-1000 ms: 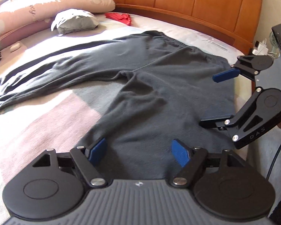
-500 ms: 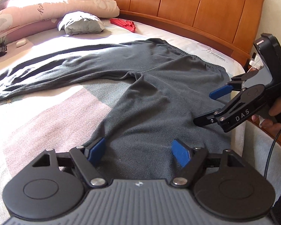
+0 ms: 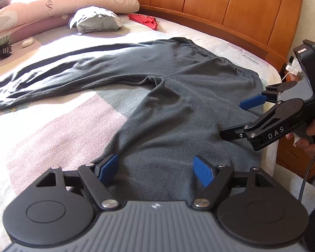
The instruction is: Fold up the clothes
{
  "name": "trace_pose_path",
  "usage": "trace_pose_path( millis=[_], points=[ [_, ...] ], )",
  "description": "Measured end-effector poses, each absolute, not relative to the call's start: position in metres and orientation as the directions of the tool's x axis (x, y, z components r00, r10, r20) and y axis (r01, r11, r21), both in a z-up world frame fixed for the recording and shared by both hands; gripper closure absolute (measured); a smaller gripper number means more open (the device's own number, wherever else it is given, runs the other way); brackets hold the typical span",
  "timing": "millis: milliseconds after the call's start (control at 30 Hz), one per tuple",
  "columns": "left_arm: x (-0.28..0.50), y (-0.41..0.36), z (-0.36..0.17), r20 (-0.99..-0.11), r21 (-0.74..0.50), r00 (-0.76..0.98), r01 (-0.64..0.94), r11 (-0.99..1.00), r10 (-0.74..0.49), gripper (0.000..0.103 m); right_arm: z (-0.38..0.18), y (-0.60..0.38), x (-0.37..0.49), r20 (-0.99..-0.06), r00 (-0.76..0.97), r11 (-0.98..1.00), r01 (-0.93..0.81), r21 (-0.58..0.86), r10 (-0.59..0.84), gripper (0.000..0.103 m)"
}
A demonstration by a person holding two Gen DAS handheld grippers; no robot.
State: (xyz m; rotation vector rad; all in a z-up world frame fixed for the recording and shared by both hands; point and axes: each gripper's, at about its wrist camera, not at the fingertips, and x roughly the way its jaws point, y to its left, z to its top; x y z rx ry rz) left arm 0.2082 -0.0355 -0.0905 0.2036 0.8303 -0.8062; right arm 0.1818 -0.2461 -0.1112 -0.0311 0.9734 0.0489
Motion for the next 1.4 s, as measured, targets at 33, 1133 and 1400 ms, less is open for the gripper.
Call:
trace_pose_path(
  millis=[33,1133,1400],
  points=[
    [0.208,-0.037,-0.09,-0.73,-0.136,0.405,0.704,0.698,-0.551,0.024,-0.111,-0.246,0.182,-0.829,0.558,0.998,-0.058,-0.004,0.029,0.0],
    [0.202,-0.11,-0.069,-0.777,-0.116,0.336,0.754,0.647,-0.532,0.016,-0.092,-0.32,0.161,-0.717,0.679,0.985,-0.155,0.069,0.158,0.0],
    [0.211,-0.069,-0.082,-0.825,-0.076,0.413,0.596,0.8,-0.386,0.016,-0.118,-0.333,0.166,-0.742,0.657,0.986,-0.162,0.033,0.133,0.0]
  ],
)
